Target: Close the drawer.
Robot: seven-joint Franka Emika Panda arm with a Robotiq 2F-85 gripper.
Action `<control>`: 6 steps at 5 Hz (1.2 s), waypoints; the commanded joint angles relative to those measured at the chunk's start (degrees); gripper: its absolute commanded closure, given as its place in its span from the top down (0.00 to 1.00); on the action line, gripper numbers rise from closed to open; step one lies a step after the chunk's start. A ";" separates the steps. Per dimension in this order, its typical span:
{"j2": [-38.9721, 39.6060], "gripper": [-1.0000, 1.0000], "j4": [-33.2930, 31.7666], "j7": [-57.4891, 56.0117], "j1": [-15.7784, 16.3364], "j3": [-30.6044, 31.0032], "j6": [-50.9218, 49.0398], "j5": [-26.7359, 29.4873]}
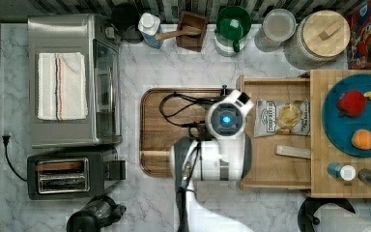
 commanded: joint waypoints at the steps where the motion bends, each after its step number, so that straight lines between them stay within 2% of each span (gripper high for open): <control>1: 4.43 0.00 3.45 -12.95 -5.69 -2.46 6.64 2.79; 2: 4.57 0.00 5.51 -19.03 -7.67 -4.77 3.46 4.56; 3: 3.83 0.00 8.56 -20.60 -8.46 -7.10 -1.64 2.93; 5: 7.38 0.00 12.24 -29.08 -11.33 -10.48 2.40 5.91; 6: 9.14 0.00 14.38 -31.66 -13.21 -10.99 4.09 5.51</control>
